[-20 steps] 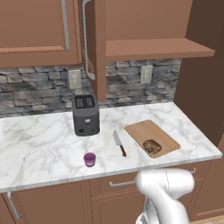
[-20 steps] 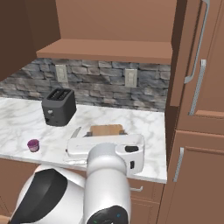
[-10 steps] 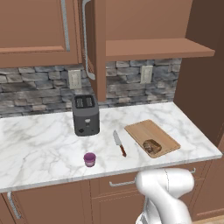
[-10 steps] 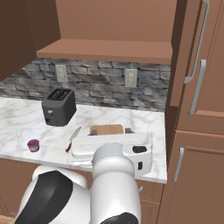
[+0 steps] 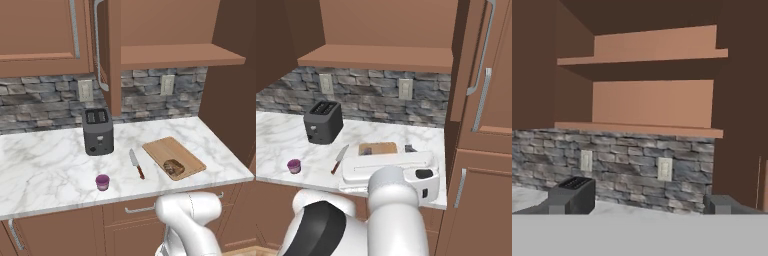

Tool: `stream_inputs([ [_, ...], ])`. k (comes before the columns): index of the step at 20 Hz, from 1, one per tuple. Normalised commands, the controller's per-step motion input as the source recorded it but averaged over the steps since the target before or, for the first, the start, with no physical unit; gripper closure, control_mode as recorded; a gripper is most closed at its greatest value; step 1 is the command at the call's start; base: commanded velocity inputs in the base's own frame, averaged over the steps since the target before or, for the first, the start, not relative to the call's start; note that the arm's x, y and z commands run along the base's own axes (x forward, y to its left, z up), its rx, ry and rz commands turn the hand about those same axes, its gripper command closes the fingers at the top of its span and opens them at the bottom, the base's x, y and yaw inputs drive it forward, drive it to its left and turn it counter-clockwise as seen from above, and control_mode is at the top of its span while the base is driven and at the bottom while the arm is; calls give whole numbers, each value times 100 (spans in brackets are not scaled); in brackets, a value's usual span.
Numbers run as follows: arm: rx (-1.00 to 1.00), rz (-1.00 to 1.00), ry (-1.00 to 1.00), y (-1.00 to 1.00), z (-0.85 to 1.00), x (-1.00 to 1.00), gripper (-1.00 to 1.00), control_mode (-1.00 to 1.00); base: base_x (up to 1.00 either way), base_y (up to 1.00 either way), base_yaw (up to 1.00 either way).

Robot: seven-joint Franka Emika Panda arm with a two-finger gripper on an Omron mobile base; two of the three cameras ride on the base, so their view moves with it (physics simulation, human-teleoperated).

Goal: Pick the bread, place it on the cutting board, pick the jam, place it on the counter, and close the cabinet.

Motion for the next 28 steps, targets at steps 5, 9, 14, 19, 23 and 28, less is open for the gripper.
stream_inputs([
  [5,0,0,-2,-9,20,0,-100,-100,0,0,0],
  [9,1,0,0,-15,22,0,-100,-100,0,0,0],
  [14,1,0,-2,-20,14,0,-100,-100,0,0,0],
  [19,2,0,-1,-21,13,0,-100,-100,0,0,0],
  [23,1,0,-1,-20,16,0,-100,-100,0,0,0],
  [28,1,0,-1,-19,16,0,-100,-100,0,0,0],
])
